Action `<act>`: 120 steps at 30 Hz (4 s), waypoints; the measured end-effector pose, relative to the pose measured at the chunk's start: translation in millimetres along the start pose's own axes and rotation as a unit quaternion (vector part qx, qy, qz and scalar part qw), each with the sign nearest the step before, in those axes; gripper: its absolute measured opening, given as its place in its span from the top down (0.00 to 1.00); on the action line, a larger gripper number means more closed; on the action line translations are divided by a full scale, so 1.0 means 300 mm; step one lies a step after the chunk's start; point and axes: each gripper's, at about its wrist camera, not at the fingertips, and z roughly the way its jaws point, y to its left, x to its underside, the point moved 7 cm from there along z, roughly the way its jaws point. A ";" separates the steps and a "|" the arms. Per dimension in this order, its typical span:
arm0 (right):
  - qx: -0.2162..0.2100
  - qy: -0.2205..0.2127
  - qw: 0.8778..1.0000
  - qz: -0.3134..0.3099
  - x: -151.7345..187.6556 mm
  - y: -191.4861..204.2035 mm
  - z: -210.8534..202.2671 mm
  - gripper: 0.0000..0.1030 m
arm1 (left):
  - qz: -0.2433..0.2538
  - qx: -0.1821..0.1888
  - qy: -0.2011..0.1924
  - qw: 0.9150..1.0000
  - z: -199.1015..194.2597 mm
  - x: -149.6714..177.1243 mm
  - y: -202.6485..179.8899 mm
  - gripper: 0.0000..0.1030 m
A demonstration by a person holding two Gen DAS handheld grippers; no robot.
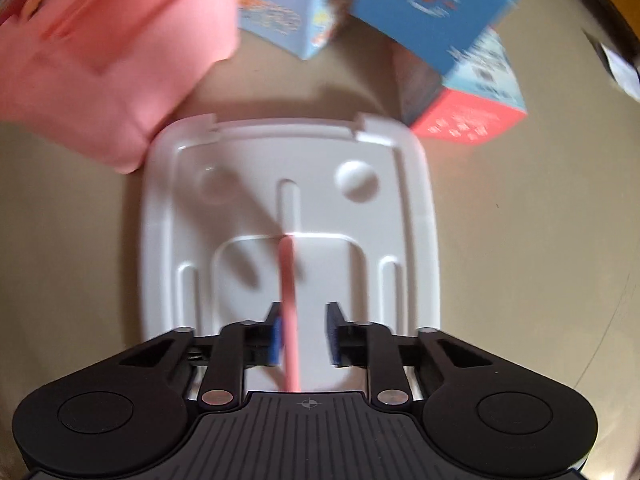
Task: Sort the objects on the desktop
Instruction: 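Lower the right tool onto the lid's pink handle and close it, then lift the white lid by its handle with the right tool over the bin, then lower the white lid onto the pink bin and open the right tool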
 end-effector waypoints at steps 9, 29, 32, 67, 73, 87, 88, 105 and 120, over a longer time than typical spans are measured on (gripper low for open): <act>-0.015 0.008 1.000 0.016 0.022 -0.006 0.028 0.86 | -0.004 0.002 0.007 1.000 0.019 0.000 0.010 0.05; -0.007 0.037 0.999 -0.028 0.103 0.022 -0.030 0.95 | 0.023 -0.027 -0.017 0.999 0.024 -0.068 0.071 0.05; -0.012 0.043 0.999 -0.027 0.158 0.019 -0.075 0.95 | 0.016 -0.036 -0.027 0.999 0.010 -0.095 0.092 0.05; 0.034 -0.047 0.955 -0.290 -0.148 0.359 -0.707 0.95 | 0.024 -0.035 -0.047 0.998 -0.150 -0.044 0.228 0.05; 0.027 -0.056 0.933 -0.355 -0.328 0.481 -0.627 0.95 | 0.009 -0.058 -0.038 0.998 -0.128 -0.051 0.290 0.05; 0.042 -0.069 0.883 -0.463 -0.542 0.647 -0.527 0.94 | -0.068 -0.107 -0.012 0.992 -0.058 -0.075 0.505 0.05; 0.044 -0.071 0.879 -0.470 -0.548 0.661 -0.522 0.94 | -0.066 -0.106 -0.012 0.992 -0.058 -0.074 0.504 0.05; 0.047 -0.082 0.866 -0.491 -0.655 0.788 -0.456 0.93 | -0.061 -0.119 -0.007 0.991 -0.040 -0.081 0.526 0.05; 0.033 -0.096 0.884 -0.456 -0.680 0.766 -0.448 0.91 | -0.059 -0.123 -0.003 0.991 -0.020 -0.093 0.514 0.05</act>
